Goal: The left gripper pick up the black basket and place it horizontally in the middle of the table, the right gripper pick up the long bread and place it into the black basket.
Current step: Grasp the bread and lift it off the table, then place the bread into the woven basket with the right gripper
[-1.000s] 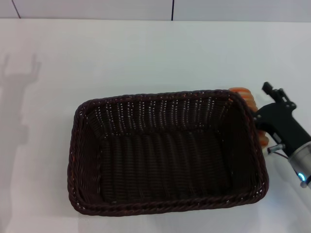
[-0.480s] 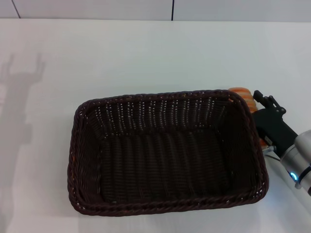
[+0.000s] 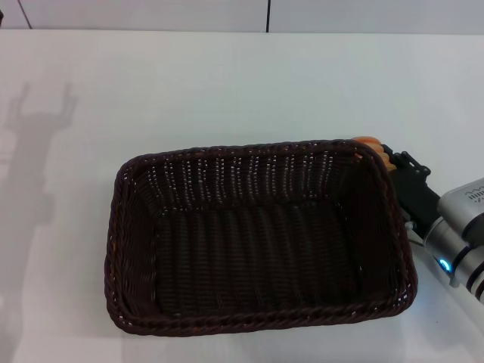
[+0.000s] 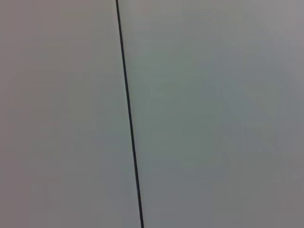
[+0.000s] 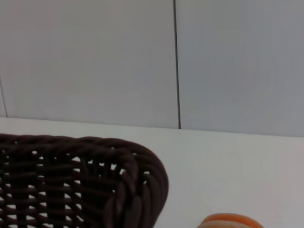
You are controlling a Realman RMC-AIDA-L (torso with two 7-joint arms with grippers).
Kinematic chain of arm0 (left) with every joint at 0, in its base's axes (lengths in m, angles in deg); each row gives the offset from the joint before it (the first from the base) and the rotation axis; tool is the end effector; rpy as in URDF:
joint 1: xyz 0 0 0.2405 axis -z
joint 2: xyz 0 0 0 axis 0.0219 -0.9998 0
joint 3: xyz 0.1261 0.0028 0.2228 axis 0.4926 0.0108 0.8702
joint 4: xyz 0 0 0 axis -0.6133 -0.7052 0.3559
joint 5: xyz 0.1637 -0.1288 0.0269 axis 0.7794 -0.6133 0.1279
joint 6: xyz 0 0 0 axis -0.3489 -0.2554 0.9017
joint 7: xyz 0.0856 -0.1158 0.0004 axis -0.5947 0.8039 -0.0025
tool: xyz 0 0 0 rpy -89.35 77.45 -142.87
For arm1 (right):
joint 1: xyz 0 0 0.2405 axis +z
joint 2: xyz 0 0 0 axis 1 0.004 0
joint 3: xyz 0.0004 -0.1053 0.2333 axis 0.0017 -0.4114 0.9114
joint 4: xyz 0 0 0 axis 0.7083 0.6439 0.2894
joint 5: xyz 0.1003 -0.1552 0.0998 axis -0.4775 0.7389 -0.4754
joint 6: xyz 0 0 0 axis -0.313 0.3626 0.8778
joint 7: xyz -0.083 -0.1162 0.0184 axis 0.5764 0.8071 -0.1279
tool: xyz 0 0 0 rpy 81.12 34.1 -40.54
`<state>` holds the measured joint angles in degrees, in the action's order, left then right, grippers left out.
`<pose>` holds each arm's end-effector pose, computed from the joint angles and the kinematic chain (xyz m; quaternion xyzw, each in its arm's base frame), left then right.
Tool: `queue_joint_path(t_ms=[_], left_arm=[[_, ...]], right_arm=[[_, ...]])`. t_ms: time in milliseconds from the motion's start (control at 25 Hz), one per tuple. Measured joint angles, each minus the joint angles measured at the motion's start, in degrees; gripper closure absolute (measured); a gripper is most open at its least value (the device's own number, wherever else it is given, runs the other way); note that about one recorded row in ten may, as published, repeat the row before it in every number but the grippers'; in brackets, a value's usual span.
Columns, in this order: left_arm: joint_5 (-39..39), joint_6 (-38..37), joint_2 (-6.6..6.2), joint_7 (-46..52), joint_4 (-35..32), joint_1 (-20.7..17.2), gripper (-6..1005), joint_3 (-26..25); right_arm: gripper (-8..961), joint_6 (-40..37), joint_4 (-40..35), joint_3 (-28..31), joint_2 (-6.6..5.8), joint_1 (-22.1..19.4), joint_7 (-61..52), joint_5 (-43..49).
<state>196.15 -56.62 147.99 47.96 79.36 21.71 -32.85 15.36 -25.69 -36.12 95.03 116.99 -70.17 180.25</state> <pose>-0.3155 0.3357 0.0475 -0.6043 -0.1151 -0.3138 0.7233 0.3131 0.3021 -0.1056 -0.8094 0.2971 0.2158 0.4582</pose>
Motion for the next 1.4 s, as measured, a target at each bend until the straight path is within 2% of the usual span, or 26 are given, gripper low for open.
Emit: queue_joint_path(t_ms=[160, 440, 600, 720, 840, 1040, 1400], left_arm=[[0.0, 0.0, 0.00, 0.0, 0.0, -0.1, 267, 0.1], [0.0, -0.3, 0.00, 0.0, 0.2, -0.7, 268, 0.7], [0.0, -0.3, 0.00, 0.0, 0.0, -0.9, 269, 0.7], [0.0, -0.2, 0.03, 0.0, 0.0, -0.9, 270, 0.7], [0.0, -0.2, 0.06, 0.0, 0.0, -0.8, 271, 0.7], [-0.1, -0.2, 0.09, 0.0, 0.0, -0.8, 271, 0.7], [-0.4, -0.2, 0.09, 0.0, 0.1, -1.3, 270, 0.3]], right_arm=[[224, -4.7, 1.1, 1.7, -0.18, -2.1, 0.0, 0.0], [308, -35.4, 1.4, 4.8, -0.18, -10.4, 0.4, 0.0], [349, -47.4, 1.4, 3.1, -0.15, -11.1, 0.5, 3.5], [381, -50.9, 1.7, 2.7, -0.10, -10.1, 0.5, 8.2], [404, -50.5, 2.3, 2.5, 0.07, -7.3, 0.6, 15.6], [426, -42.5, 5.8, 1.6, 0.10, -3.6, 0.6, 23.2], [423, -38.2, 8.3, 2.7, -0.07, -3.3, -0.3, 23.9]])
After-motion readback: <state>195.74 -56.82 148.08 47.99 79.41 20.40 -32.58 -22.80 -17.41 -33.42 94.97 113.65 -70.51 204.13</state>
